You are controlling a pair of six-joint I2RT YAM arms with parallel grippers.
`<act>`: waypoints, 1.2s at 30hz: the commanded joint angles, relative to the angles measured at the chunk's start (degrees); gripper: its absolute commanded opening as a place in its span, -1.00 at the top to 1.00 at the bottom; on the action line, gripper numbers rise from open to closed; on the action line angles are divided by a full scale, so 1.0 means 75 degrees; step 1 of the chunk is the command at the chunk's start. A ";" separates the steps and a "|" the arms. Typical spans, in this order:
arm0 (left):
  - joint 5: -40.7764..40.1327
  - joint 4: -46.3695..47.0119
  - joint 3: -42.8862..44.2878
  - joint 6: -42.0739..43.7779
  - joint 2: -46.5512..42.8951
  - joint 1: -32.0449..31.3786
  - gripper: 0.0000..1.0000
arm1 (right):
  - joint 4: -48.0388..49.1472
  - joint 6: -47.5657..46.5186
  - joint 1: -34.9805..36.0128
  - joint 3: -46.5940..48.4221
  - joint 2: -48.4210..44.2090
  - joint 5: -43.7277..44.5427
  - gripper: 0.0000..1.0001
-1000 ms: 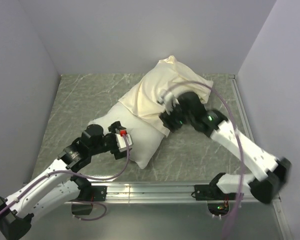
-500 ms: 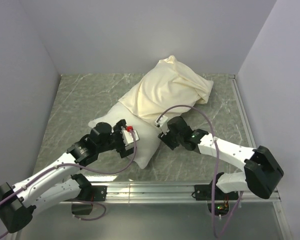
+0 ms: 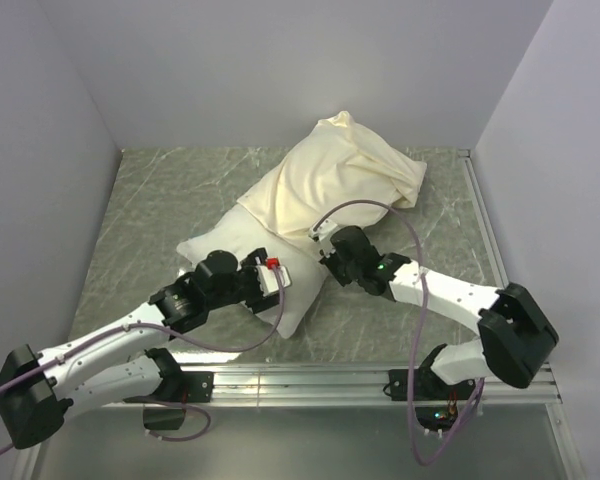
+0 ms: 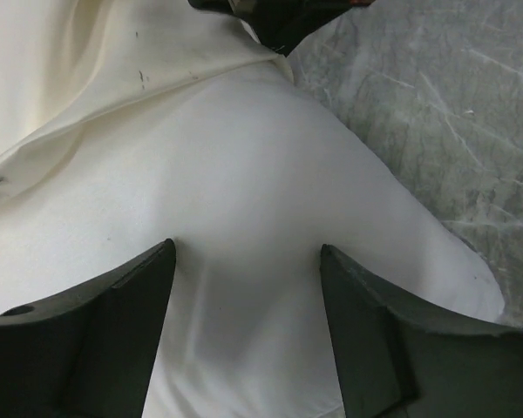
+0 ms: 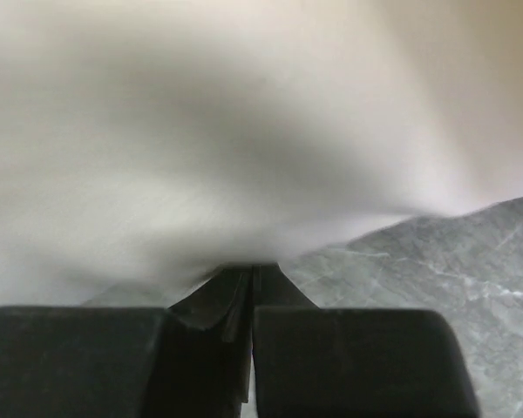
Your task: Put the pillow into the pillowcase
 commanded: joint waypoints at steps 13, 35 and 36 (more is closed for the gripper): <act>0.0199 -0.0341 0.0118 -0.0080 -0.0245 -0.0373 -0.99 | -0.0229 -0.0599 -0.0006 -0.0647 -0.2188 -0.1265 -0.43; -0.0657 -0.0881 0.0377 -0.0258 -0.0434 -0.0384 -0.99 | -0.0006 -0.0506 -0.0064 0.0350 -0.1014 0.0939 0.50; -0.0657 -0.0858 0.0307 -0.0164 -0.0433 -0.0384 -0.99 | -0.0041 -0.0540 -0.0088 0.0326 -0.1108 0.0916 0.50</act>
